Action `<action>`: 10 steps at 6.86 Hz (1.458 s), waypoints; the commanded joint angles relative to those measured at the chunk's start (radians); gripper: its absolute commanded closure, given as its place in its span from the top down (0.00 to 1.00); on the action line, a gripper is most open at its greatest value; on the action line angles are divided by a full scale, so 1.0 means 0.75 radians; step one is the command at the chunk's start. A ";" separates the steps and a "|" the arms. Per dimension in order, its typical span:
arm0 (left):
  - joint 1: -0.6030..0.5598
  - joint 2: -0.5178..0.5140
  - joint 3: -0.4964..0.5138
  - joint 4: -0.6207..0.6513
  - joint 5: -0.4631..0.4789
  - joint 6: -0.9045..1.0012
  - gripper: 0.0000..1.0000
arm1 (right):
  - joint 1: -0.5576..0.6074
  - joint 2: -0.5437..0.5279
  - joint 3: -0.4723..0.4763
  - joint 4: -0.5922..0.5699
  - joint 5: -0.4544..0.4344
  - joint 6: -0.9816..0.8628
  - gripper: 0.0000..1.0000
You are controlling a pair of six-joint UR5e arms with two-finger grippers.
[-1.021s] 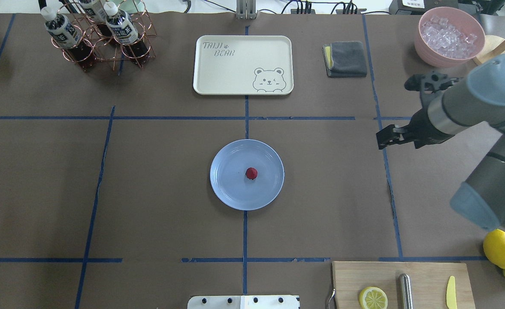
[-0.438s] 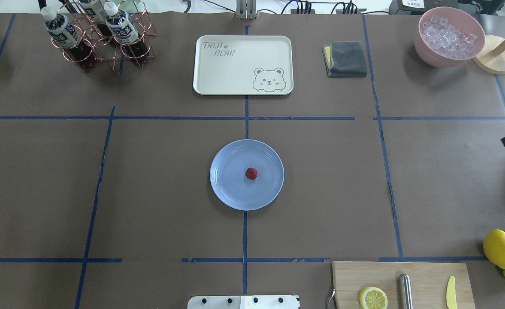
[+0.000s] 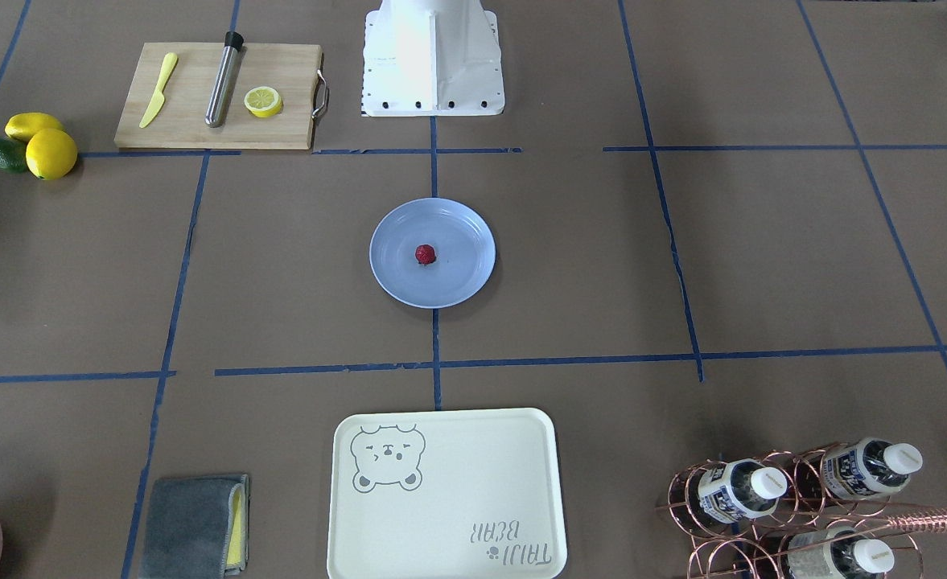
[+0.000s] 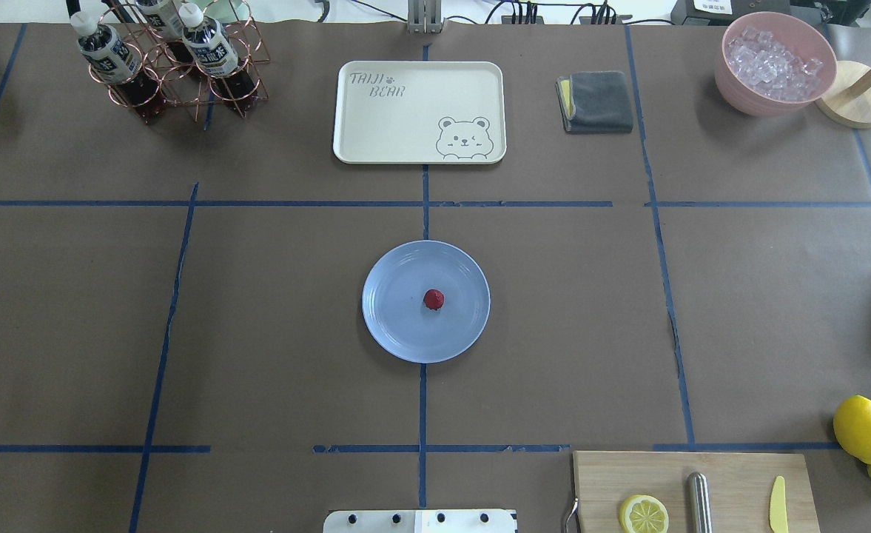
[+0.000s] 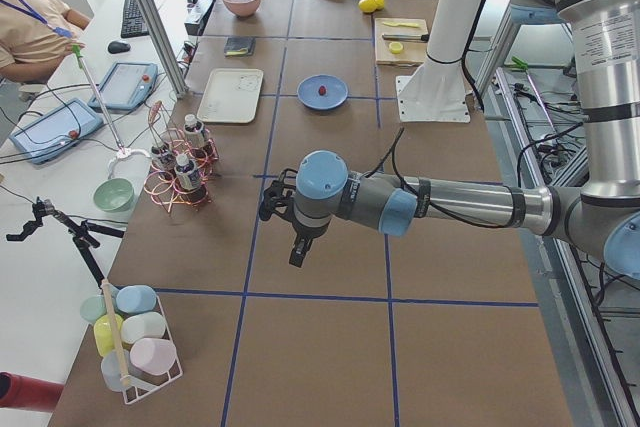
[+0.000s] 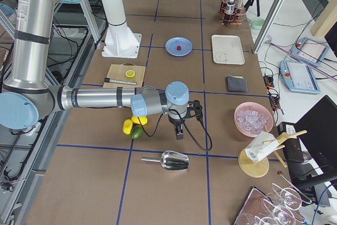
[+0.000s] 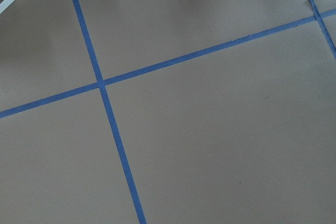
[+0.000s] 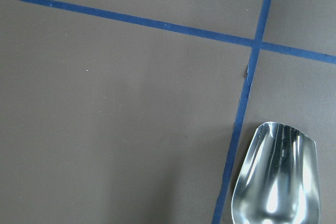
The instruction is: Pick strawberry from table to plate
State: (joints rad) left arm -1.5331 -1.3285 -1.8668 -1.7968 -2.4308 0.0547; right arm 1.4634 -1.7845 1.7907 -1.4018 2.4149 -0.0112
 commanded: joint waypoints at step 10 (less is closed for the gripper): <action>-0.044 -0.200 0.256 0.496 0.108 0.326 1.00 | -0.008 0.037 0.034 -0.110 0.010 -0.028 1.00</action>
State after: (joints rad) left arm -1.5601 -1.4842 -1.6771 -1.4629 -2.3443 0.2691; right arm 1.4582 -1.7764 1.8043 -1.4390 2.4204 -0.0322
